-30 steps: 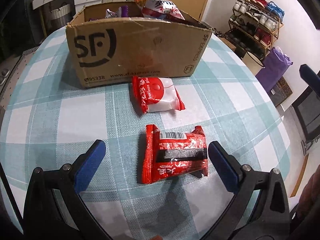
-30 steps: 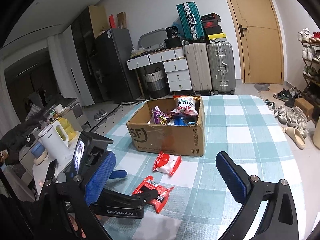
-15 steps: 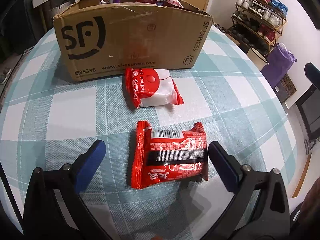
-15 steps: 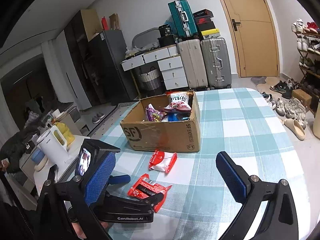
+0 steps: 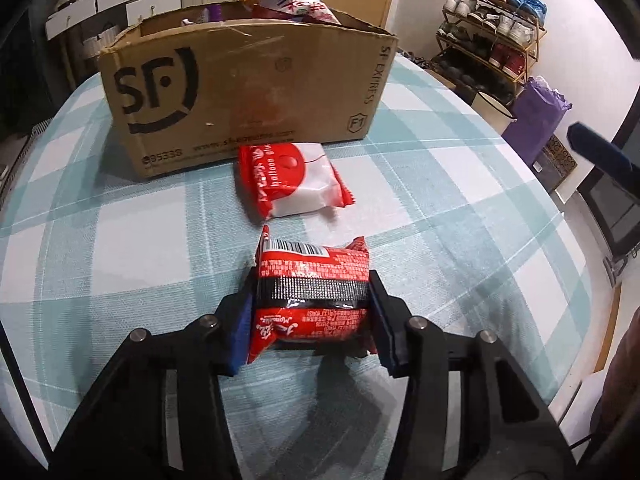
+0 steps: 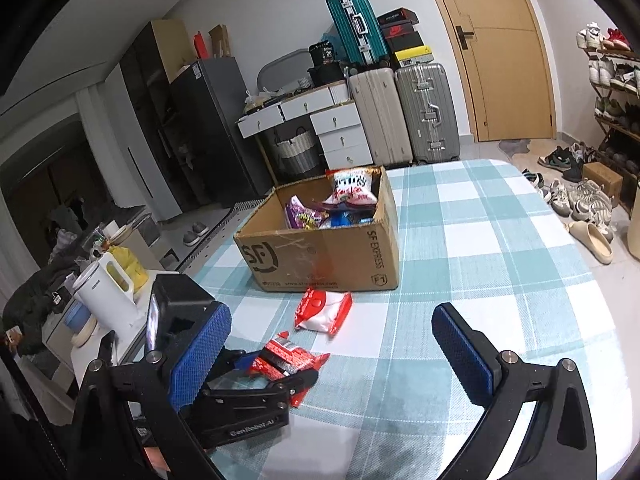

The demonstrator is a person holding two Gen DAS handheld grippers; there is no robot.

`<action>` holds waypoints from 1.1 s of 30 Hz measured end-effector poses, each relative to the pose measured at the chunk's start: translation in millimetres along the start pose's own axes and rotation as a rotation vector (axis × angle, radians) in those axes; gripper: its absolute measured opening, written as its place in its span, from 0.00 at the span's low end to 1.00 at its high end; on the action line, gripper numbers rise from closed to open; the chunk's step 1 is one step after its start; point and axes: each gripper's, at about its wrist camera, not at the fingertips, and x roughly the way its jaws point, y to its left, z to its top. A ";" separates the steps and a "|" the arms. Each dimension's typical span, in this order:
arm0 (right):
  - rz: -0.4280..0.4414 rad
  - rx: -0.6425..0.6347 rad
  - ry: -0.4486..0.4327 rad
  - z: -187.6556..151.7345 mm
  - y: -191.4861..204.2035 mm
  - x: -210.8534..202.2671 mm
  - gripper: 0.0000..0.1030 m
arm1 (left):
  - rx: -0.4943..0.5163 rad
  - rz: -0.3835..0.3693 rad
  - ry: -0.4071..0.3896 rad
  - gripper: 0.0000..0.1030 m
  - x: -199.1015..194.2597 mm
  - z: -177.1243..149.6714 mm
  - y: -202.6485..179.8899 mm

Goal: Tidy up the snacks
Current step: 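Grasp the red wafer packet with the left gripper and lift it, then grasp the red-and-white balloon-gum packet with the right gripper while the left holds the wafer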

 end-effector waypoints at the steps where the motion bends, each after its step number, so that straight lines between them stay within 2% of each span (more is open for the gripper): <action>1: 0.000 0.004 0.008 -1.4 -0.5 2.3 0.99 | -0.006 -0.002 0.000 0.45 -1.3 -0.3 2.2; 13: 0.000 0.031 0.054 -6.9 -4.5 20.6 0.99 | -0.080 -0.001 -0.022 0.45 -23.0 -4.5 38.9; 17: -0.007 0.027 0.068 -8.6 -2.1 29.0 0.99 | -0.126 -0.037 -0.023 0.45 -31.6 -5.8 57.1; 20: -0.017 0.032 0.086 -10.1 -2.0 40.3 0.99 | -0.158 -0.056 -0.025 0.45 -41.1 -8.3 73.5; 33: -0.027 0.029 0.206 -17.1 -0.9 106.5 0.99 | -0.229 -0.037 -0.058 0.45 -64.9 -17.9 123.0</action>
